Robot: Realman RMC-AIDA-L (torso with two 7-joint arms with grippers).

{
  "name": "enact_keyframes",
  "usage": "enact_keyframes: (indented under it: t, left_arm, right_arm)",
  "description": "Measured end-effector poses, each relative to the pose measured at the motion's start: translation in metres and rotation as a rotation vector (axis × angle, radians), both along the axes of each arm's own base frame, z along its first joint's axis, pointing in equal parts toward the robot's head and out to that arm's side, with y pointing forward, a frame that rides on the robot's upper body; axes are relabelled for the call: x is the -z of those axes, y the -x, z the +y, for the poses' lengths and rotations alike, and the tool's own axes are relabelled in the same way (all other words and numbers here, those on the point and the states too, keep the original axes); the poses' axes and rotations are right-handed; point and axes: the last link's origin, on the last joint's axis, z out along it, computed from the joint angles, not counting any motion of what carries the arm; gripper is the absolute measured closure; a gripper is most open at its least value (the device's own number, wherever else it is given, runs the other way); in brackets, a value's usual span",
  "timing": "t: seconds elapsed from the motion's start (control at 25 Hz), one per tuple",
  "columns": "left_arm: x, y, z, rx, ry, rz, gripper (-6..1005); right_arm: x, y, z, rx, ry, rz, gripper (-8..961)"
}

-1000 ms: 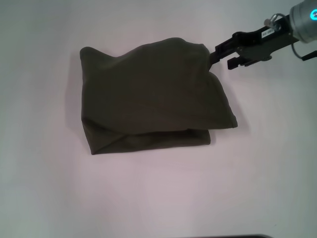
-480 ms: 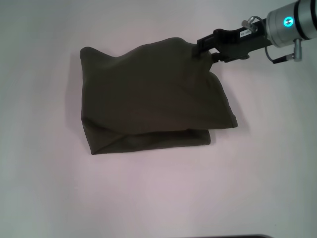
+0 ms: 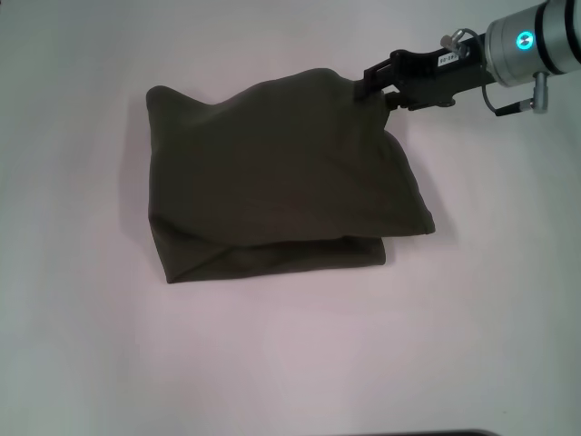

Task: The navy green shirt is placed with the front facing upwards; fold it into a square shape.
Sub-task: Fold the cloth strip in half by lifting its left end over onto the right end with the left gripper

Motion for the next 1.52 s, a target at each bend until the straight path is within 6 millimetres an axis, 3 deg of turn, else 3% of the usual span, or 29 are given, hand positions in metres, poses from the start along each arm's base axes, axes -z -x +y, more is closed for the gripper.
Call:
enact_keyframes:
  t: [0.12,0.36,0.68,0.92,1.32,1.52]
  left_arm:
    - [0.0,0.0,0.0,0.0,-0.001,0.0,308]
    - [0.0,0.001,-0.001,0.001,0.0,0.002,309]
    - [0.0,0.002,-0.002,0.0,-0.004,0.005,308]
    - [0.002,0.001,0.0,0.004,0.003,0.01,309]
    - [0.0,0.001,0.001,0.003,-0.006,0.01,309]
    - [-0.002,0.001,0.002,-0.001,-0.013,0.012,308]
  right_arm:
    - [0.0,0.0,0.0,-0.015,-0.006,-0.003,397]
    - [0.0,0.001,0.002,-0.035,-0.018,-0.009,642]
    - [0.001,0.002,0.006,-0.038,-0.051,-0.016,876]
    - [0.004,0.004,0.01,-0.058,-0.082,-0.026,931]
    - [0.004,0.006,0.009,-0.055,-0.063,-0.016,931]
    - [-0.008,0.0,0.005,-0.038,-0.051,0.012,884]
